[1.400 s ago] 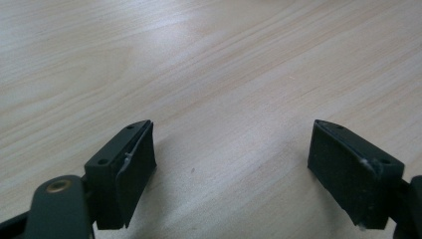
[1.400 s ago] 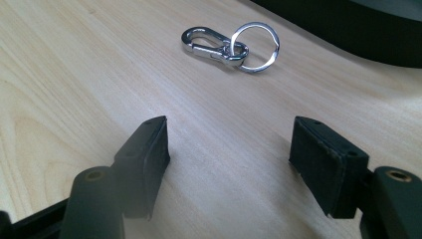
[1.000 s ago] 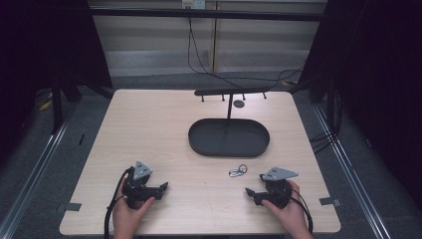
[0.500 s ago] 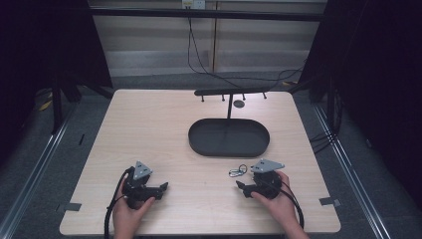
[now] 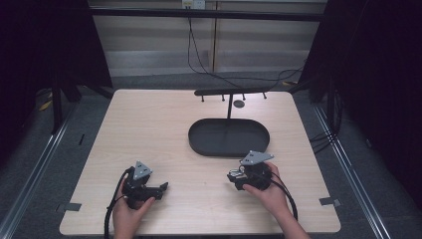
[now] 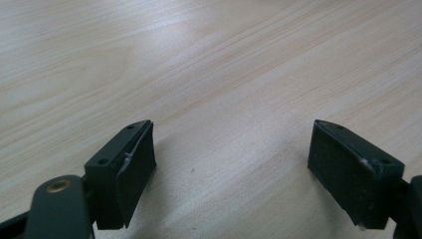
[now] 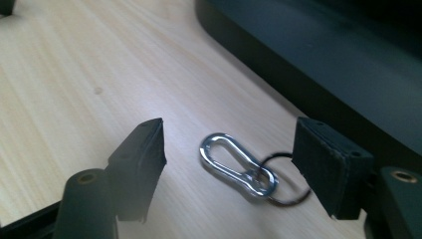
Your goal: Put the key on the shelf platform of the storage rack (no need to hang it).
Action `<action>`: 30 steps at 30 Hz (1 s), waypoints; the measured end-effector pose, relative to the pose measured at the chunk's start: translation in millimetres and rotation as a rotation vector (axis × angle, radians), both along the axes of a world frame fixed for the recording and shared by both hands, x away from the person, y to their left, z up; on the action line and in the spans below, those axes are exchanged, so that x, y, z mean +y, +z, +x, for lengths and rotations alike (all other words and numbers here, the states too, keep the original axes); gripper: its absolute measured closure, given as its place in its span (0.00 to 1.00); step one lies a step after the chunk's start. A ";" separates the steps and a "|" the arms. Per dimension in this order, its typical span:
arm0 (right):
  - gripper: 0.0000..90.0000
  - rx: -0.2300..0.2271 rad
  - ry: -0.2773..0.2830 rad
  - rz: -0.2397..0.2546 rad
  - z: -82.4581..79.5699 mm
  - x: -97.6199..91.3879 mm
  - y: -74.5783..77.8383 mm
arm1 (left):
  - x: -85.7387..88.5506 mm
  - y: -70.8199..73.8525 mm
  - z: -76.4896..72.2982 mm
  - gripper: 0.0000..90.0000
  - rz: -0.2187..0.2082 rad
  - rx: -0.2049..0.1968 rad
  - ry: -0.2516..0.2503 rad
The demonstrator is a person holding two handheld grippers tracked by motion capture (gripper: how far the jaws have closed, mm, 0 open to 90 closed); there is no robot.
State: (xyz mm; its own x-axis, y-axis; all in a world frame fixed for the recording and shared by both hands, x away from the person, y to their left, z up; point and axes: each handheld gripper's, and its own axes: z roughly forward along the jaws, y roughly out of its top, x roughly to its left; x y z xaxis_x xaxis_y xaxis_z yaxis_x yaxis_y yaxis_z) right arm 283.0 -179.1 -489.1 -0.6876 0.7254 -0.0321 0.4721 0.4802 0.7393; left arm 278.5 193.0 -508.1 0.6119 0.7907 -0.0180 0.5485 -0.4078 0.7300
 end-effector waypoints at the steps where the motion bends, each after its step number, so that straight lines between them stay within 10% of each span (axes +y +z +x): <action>1: 0.35 0.008 0.018 -0.014 1.6 4.0 -1.3 | 0.0 0.0 0.0 0.21 0.000 0.000 0.000; 10: 0.46 0.046 0.034 -0.061 9.2 6.1 -9.3 | 0.0 0.0 0.0 0.21 0.000 0.000 0.000; 19: 0.80 0.107 0.034 -0.042 3.1 4.6 -7.6 | -0.1 -0.1 0.0 0.21 0.000 -0.001 0.000; 27: 0.87 0.116 -0.015 0.002 5.5 -0.4 -6.3 | 0.0 0.0 0.0 0.20 0.000 -0.001 0.000; 30: 0.76 0.128 -0.021 -0.004 6.6 -3.6 -7.1 | -0.1 -0.1 0.0 0.21 0.000 -0.001 0.000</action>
